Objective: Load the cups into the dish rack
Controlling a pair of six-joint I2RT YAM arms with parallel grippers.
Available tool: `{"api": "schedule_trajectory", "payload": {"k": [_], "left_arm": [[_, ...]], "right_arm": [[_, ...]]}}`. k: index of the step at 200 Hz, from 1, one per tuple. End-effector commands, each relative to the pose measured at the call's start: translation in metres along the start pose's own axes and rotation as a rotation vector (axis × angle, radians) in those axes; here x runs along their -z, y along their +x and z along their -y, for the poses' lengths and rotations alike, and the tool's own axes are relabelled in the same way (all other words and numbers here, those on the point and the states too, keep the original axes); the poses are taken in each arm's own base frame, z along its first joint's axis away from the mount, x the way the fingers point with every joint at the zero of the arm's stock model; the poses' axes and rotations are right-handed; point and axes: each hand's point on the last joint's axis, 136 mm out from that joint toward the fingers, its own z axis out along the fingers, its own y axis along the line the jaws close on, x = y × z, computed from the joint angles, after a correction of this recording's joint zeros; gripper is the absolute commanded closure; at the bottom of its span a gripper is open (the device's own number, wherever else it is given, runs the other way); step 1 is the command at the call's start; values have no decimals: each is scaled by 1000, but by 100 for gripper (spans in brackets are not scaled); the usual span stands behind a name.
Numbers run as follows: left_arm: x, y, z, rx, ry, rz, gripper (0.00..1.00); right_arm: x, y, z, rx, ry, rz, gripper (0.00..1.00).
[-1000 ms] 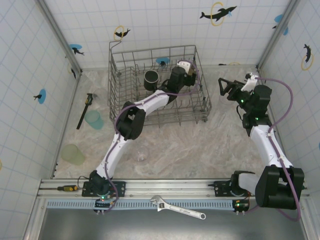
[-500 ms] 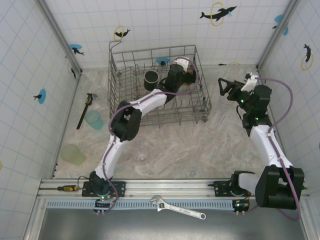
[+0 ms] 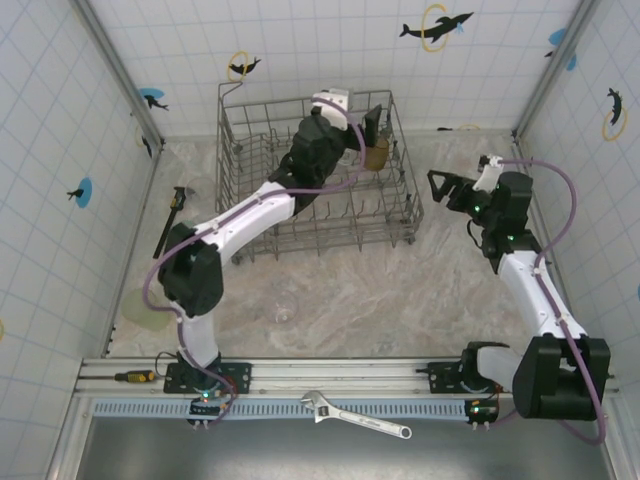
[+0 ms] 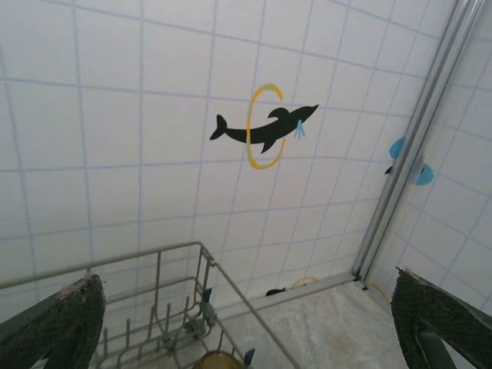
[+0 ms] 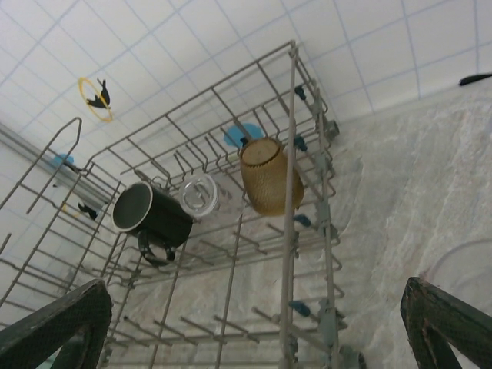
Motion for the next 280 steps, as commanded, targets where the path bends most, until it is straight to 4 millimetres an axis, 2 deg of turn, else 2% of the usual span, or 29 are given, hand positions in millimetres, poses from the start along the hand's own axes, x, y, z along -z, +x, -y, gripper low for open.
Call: {"api": "schedule_trajectory", "payload": {"k": [1, 37, 76, 138, 182, 218, 242, 246, 280], "left_arm": [[30, 2, -13, 11, -50, -22, 3], [83, 4, -39, 15, -162, -65, 3], [130, 16, -75, 24, -351, -142, 3], [193, 36, -129, 72, -641, -245, 3], [239, 38, -173, 170, -802, -231, 3], [270, 32, -203, 231, -881, -197, 3], [282, 35, -219, 273, -915, -206, 3], [288, 34, -229, 282, -949, -199, 3], [294, 42, -242, 322, -981, -214, 3]], "right_arm": [[10, -11, -17, 52, 17, 11, 0], [12, 2, -28, 75, 20, -21, 0], [13, 13, -44, 103, 6, -45, 0], [21, 24, -62, 127, -9, -52, 0], [22, 27, -65, 138, -13, -62, 0], [21, 33, -60, 156, 3, -81, 0], [20, 37, -55, 169, 12, -86, 0], [20, 39, -54, 171, 14, -91, 0], [15, 49, -51, 169, 11, -122, 0]]}}
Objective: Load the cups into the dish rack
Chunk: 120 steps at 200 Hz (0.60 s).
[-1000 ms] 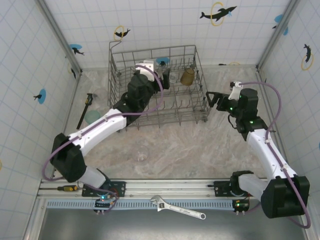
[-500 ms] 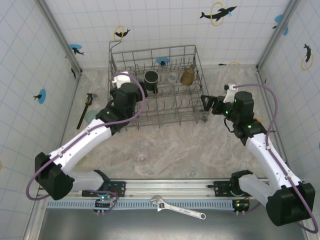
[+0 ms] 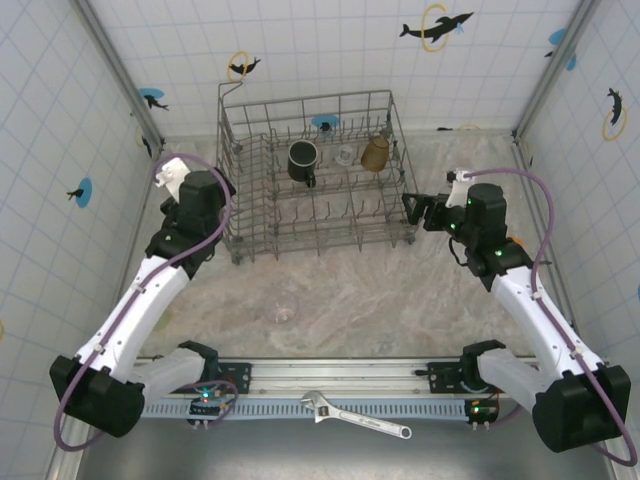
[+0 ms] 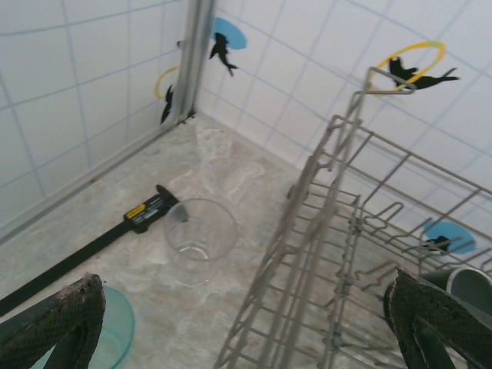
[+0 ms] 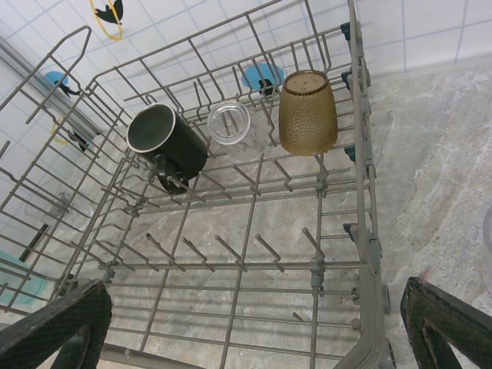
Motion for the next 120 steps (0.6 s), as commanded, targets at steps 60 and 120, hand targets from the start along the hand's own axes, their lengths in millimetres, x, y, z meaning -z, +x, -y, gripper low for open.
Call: {"api": "schedule_trajectory", "payload": {"k": [60, 120], "left_arm": [[-12, 14, -34, 53, -97, -93, 3], [-21, 24, -74, 100, -164, -119, 3]], "right_arm": [[-7, 3, -1, 19, -16, -9, 0], [-14, 13, -1, -16, -37, -41, 0]]}}
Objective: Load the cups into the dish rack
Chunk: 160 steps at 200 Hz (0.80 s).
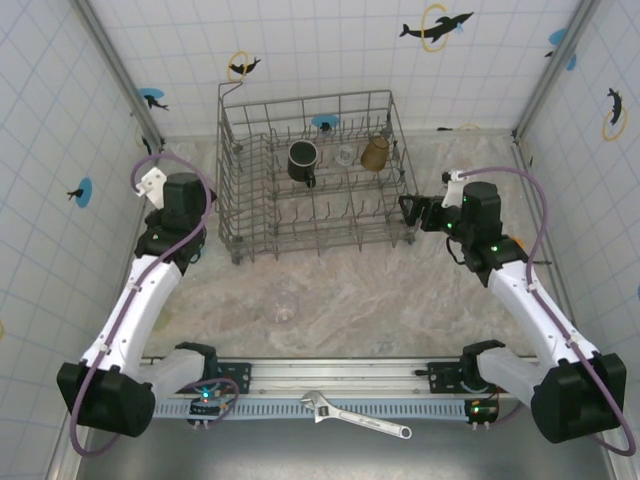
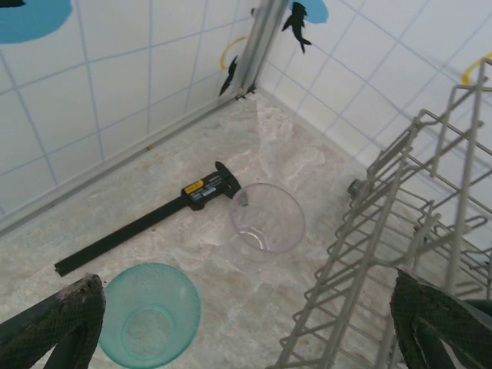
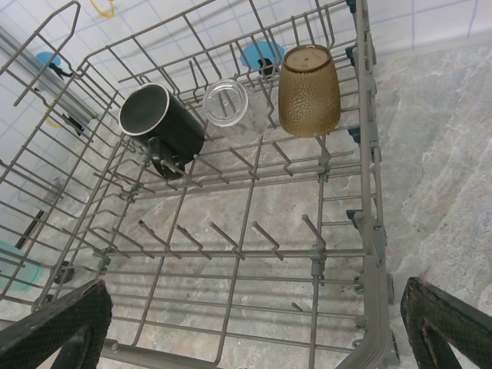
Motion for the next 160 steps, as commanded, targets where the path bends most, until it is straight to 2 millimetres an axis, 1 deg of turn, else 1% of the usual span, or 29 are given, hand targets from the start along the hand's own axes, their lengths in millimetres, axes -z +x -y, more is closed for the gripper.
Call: {"api": "schedule_trajectory", "payload": {"k": [1, 26, 68, 106, 131, 155, 160], "left_arm": [[-7, 14, -19, 14, -26, -51, 3], [-21, 21, -38, 45, -52, -93, 3], [-48, 48, -64, 126, -45, -230, 3], [-65, 64, -72, 134, -52, -278, 3], [-76, 74, -71, 177, -21, -324, 3], [-84, 79, -73, 184, -25, -349, 6], [-86, 80, -73, 186, -25, -352, 8]], "right_arm": [[-2, 2, -4, -10, -30, 9, 0], [0, 1, -8, -17, -40, 12, 0], [3, -2, -10, -15, -39, 31, 0], [2, 3, -10, -15, -35, 12, 0], [3, -1, -12, -13, -36, 21, 0], [5, -2, -12, -10, -33, 34, 0], [6, -1, -12, -11, -30, 32, 0]]}}
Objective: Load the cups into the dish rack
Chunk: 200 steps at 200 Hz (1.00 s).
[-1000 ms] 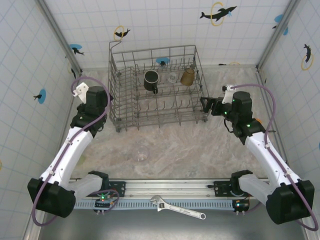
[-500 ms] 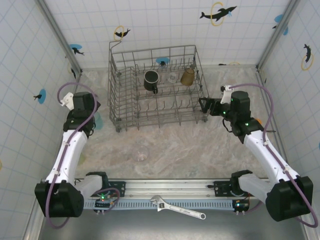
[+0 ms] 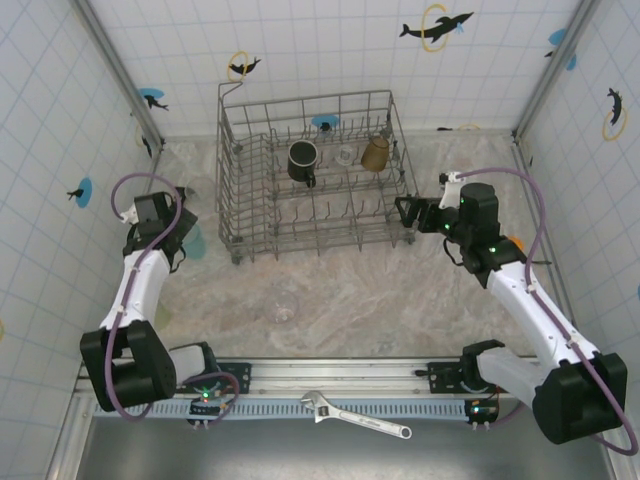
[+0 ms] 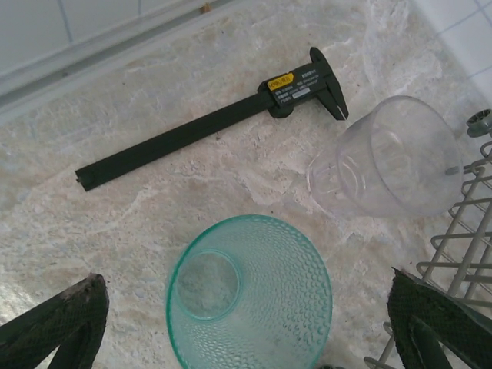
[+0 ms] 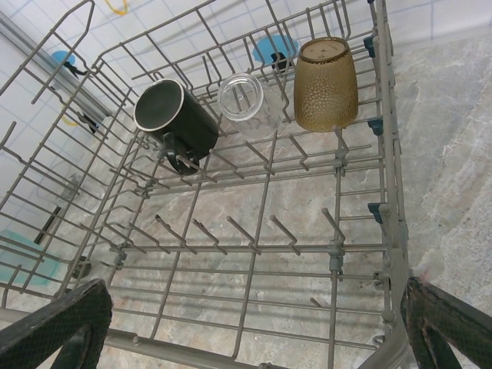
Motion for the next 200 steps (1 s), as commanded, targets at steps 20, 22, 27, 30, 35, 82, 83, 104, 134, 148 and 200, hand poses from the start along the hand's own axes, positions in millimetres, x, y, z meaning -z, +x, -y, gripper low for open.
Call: {"api": "schedule_trajectory", "payload": {"k": [20, 22, 27, 30, 35, 82, 83, 104, 134, 148, 200], "left_arm": [[-14, 8, -1, 35, 21, -42, 26], [-15, 9, -2, 35, 19, -43, 27], [-16, 10, -3, 35, 17, -47, 28], [-17, 11, -3, 34, 15, -49, 28], [-18, 11, -4, 34, 12, -52, 28], [-26, 21, -9, 38, 6, -83, 28], [-27, 21, -9, 38, 6, -84, 28], [-29, 24, -11, 38, -3, -95, 29], [-32, 27, -16, 35, -22, -110, 32], [-34, 29, -20, 41, -37, -115, 40], [-38, 38, -30, 47, -72, -133, 71]], "right_arm": [[4, -4, -3, 10, -3, 36, 0], [5, -4, -3, 11, -3, 37, 0], [4, -4, -3, 10, -4, 35, 0], [4, -4, -3, 11, -4, 35, 0], [5, -4, -3, 12, -4, 34, 0], [7, -4, -3, 16, 3, 34, 0], [6, -4, -3, 16, 3, 34, 0], [8, -5, -3, 13, 3, 41, 0], [6, -6, -3, 11, 3, 47, 0], [5, -6, -3, 9, 1, 41, 0], [0, -5, -4, 8, -8, 32, 0]]}}
